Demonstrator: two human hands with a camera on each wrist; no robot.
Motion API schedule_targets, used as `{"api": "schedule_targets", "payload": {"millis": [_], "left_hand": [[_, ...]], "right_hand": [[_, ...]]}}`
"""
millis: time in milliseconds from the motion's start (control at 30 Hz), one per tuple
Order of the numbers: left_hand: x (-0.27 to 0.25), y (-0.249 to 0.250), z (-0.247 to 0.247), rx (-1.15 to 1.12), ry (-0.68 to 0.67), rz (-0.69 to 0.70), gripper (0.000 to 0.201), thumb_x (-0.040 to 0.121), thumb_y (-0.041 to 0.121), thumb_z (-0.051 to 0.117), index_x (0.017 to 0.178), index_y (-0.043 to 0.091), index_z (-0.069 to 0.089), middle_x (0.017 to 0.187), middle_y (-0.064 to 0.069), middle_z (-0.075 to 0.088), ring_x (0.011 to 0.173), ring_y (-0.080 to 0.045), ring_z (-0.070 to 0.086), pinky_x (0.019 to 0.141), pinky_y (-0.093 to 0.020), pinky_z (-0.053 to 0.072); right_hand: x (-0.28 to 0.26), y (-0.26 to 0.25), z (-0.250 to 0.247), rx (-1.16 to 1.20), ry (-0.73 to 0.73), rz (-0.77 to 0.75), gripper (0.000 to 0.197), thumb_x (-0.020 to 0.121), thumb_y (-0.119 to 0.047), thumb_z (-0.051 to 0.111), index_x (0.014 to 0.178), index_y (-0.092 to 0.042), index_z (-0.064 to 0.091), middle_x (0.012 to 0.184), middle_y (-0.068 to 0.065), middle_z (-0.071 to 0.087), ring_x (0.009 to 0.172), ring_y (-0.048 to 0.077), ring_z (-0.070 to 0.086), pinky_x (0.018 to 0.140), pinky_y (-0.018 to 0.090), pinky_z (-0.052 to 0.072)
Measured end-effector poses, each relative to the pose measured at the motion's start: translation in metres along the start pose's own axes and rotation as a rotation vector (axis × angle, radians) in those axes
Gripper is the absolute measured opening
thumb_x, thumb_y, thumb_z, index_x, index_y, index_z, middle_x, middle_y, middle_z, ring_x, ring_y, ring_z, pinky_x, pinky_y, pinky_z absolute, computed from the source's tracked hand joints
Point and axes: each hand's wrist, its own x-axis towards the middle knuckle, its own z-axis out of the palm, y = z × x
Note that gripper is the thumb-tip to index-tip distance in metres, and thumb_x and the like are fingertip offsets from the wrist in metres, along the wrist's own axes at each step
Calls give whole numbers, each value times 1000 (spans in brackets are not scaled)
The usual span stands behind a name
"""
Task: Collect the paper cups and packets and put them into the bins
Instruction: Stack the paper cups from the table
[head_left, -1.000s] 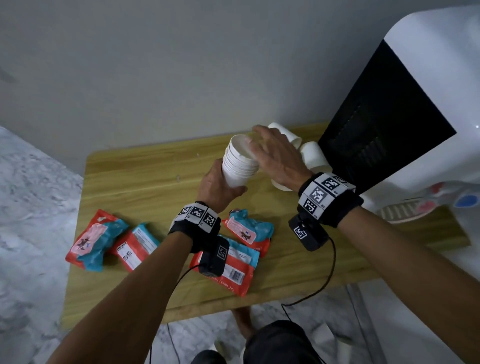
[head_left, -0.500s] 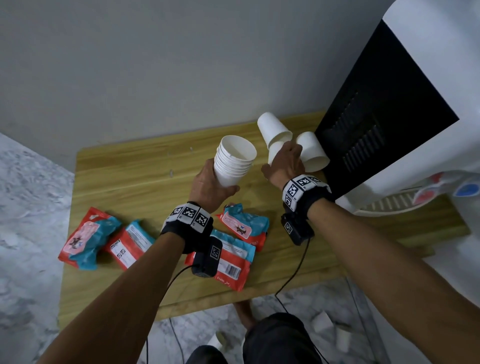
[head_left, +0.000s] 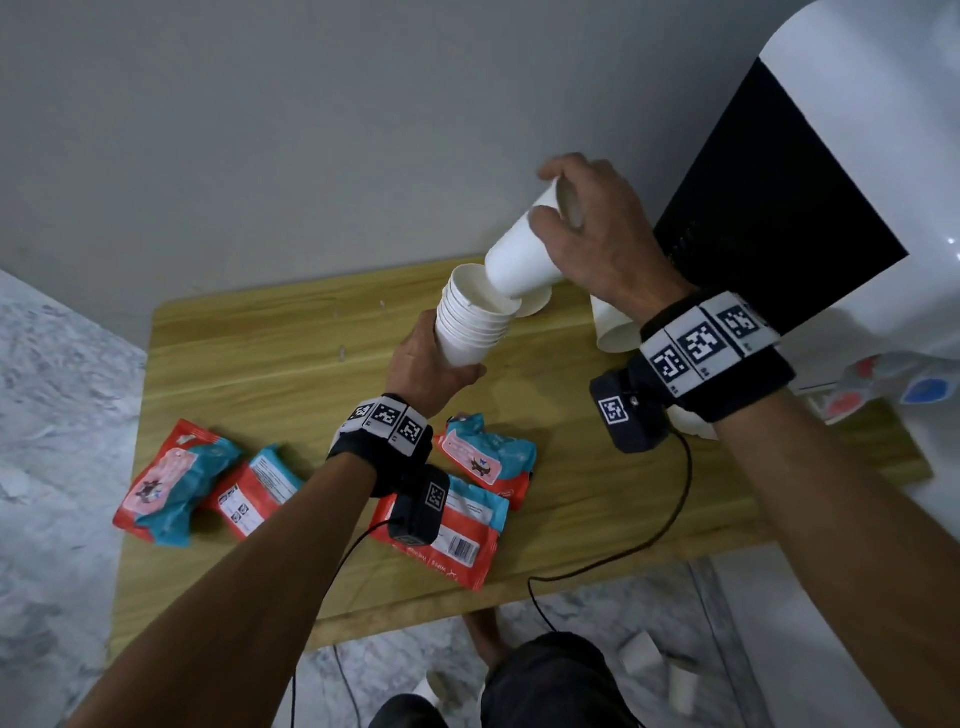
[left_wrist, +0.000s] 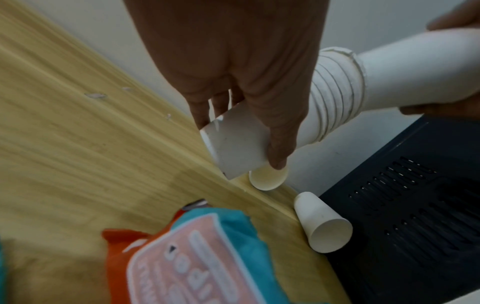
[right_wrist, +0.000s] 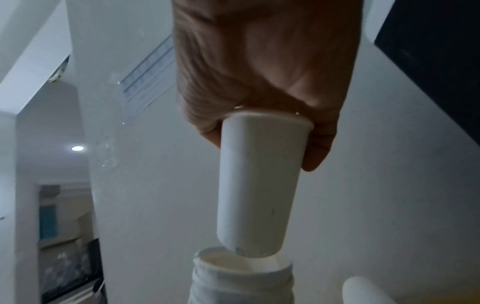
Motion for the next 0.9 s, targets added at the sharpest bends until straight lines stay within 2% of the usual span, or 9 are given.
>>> {"api": "schedule_targets", "payload": {"millis": [133, 233, 300, 367, 433, 500, 533, 733, 900], "left_hand": [[2, 10, 7, -19, -10, 31, 77, 64, 23, 84, 127, 10, 43, 121, -10, 60, 105, -29, 58, 77, -28, 43], [3, 16, 13, -15, -24, 52, 76, 63, 21, 84, 127, 10, 44, 119, -9, 61, 104, -28, 59, 76, -27, 41], [3, 16, 16, -6, -32, 56, 75, 63, 21, 84, 126, 10, 45, 118, -10, 62, 103, -28, 59, 75, -26, 40], [2, 13, 17, -10, -31, 45, 74, 64, 21, 84, 125, 9, 44, 119, -10, 61, 104, -27, 58, 75, -26, 39], [0, 8, 17, -10, -28, 36, 74, 65, 21, 84, 126, 8, 43, 120, -10, 60, 105, -28, 57, 76, -26, 38], [-1, 5, 16, -3, -28, 30, 74, 65, 21, 84, 125, 8, 43, 119, -11, 60, 105, -28, 56, 76, -25, 37], [-1, 3, 15, -1, -29, 26, 73, 65, 21, 84, 125, 8, 43, 119, -11, 60, 105, -28, 56, 76, -25, 37], [0, 1, 15, -2, -34, 10, 72, 65, 23, 83, 123, 9, 44, 117, -10, 61, 103, -29, 57, 76, -29, 41], [0, -2, 15, -4, -34, 14, 73, 65, 23, 84, 124, 9, 43, 118, -10, 61, 104, -30, 57, 77, -29, 42]], "right_hand": [[1, 0, 23, -97, -164, -55, 60, 89, -44, 48, 144, -20, 40, 135, 15, 49, 124, 33, 42, 101, 41, 36], [-7, 6, 46, -232, -311, -139, 67, 90, -54, 31, 146, -17, 37, 140, 11, 50, 129, 33, 43, 105, 47, 36], [-10, 16, 53, -272, -335, -221, 56, 96, -41, 20, 138, -12, 44, 125, 12, 58, 119, 33, 52, 96, 45, 42], [-7, 31, 53, -183, -187, -105, 53, 98, -37, 16, 127, -10, 50, 104, 13, 60, 101, 31, 57, 82, 42, 43], [-2, 56, 53, -244, -31, 136, 53, 98, -43, 23, 127, -8, 51, 118, 17, 58, 110, 35, 54, 88, 44, 44], [-3, 81, 54, -384, -43, 368, 51, 95, -41, 39, 129, -4, 46, 133, 21, 46, 120, 41, 47, 94, 49, 42], [-6, 91, 56, -450, -83, 422, 52, 93, -39, 46, 129, -2, 43, 135, 22, 42, 122, 43, 44, 95, 50, 42], [-20, 133, 77, -568, -172, 513, 66, 86, -37, 65, 133, -8, 29, 135, 19, 34, 116, 43, 46, 85, 46, 44], [-15, 131, 81, -434, -81, 565, 70, 76, -14, 70, 133, -9, 29, 132, 19, 34, 113, 44, 49, 73, 40, 39]]}}
